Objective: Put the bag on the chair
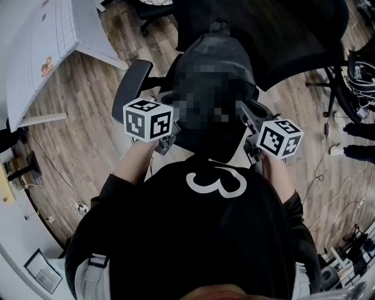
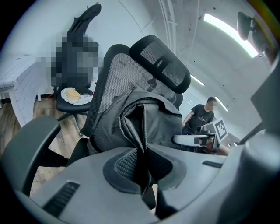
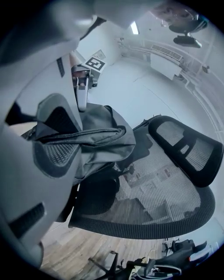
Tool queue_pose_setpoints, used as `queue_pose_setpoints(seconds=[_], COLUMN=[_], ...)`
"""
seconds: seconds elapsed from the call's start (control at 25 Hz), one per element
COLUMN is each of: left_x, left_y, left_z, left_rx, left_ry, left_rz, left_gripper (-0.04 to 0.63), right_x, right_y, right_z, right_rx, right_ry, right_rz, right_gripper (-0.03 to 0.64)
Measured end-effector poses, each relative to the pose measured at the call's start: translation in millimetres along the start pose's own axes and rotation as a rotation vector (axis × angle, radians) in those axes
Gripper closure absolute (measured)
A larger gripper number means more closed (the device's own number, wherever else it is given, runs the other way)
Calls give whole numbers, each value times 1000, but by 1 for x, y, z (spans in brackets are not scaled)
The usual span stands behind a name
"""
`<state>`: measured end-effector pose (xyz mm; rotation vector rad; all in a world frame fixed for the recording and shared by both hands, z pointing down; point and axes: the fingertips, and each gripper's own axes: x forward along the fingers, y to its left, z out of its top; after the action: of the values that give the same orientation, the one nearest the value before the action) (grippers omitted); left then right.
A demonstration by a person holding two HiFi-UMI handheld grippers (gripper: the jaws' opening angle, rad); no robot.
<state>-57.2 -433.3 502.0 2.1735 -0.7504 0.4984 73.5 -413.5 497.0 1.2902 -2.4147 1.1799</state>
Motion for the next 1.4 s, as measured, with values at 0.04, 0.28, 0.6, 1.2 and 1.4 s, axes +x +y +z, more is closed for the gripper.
queue_pose_setpoints(seconds=[0.04,0.28,0.6,1.2,1.4], left_x=[4,27,47,64,62], left_y=[3,17,40,55,59], left_z=[-2,-5,-10,-9,-12], left_rx=[3,7,9,-12,-35], left_ry=[5,26,31,-44,-64], left_rz=[0,4,-8,-83,-77], left_gripper=[565,565,563,563,563], right_x=[3,14,36,54,55], right_y=[-4,-26,-48,-74,-68], right_z=[-3,-9,-15,-13,-14], right_rx=[5,27,59,155,151], right_ry=[5,23,-7,-109,-123], right_rz=[-5,-25,-23,73,112], right_gripper=[560,560,560,560,558])
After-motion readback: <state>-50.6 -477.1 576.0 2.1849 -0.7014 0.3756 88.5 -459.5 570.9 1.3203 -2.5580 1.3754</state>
